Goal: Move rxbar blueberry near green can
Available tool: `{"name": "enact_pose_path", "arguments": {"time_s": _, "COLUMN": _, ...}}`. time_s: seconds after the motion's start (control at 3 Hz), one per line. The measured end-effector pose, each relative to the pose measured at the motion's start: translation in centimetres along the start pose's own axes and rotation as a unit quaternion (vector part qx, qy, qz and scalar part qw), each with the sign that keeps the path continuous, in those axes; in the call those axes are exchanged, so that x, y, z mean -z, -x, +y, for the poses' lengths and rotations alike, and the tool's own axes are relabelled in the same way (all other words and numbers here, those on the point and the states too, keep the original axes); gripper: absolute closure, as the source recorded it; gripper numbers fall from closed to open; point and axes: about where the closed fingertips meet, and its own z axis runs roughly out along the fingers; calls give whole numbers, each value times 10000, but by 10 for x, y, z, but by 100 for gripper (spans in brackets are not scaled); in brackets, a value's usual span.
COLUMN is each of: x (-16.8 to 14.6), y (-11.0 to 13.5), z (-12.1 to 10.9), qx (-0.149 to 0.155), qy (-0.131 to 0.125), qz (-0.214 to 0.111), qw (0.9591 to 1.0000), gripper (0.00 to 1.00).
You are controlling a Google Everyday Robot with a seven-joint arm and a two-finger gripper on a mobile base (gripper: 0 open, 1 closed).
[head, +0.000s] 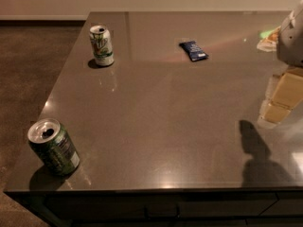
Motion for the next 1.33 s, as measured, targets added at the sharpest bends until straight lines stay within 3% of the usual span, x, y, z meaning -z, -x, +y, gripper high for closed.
{"name": "enact_pose_path", "arguments": {"time_s": 0.33, "x": 0, "y": 2, "z": -3, "qx": -31, "qy": -37, "qz": -14, "qw": 10000, "gripper": 0}}
{"name": "enact_pose_path", "arguments": {"time_s": 0.67, "x": -13, "y": 15, "z": -23, "qx": -149, "qy": -15, "qz": -122, "qw": 9998, "gripper": 0}}
{"name": "enact_pose_path", "arguments": {"time_s": 1.0, "x": -33, "y": 25, "z": -55, "qx": -440, "qy": -57, "qz": -382, "qw": 9983, "gripper": 0}}
{"name": "enact_pose_path", "arguments": {"time_s": 1.33, "x": -57, "y": 33, "z": -99, "qx": -854, "qy": -142, "qz": -636, "qw": 9942, "gripper": 0}}
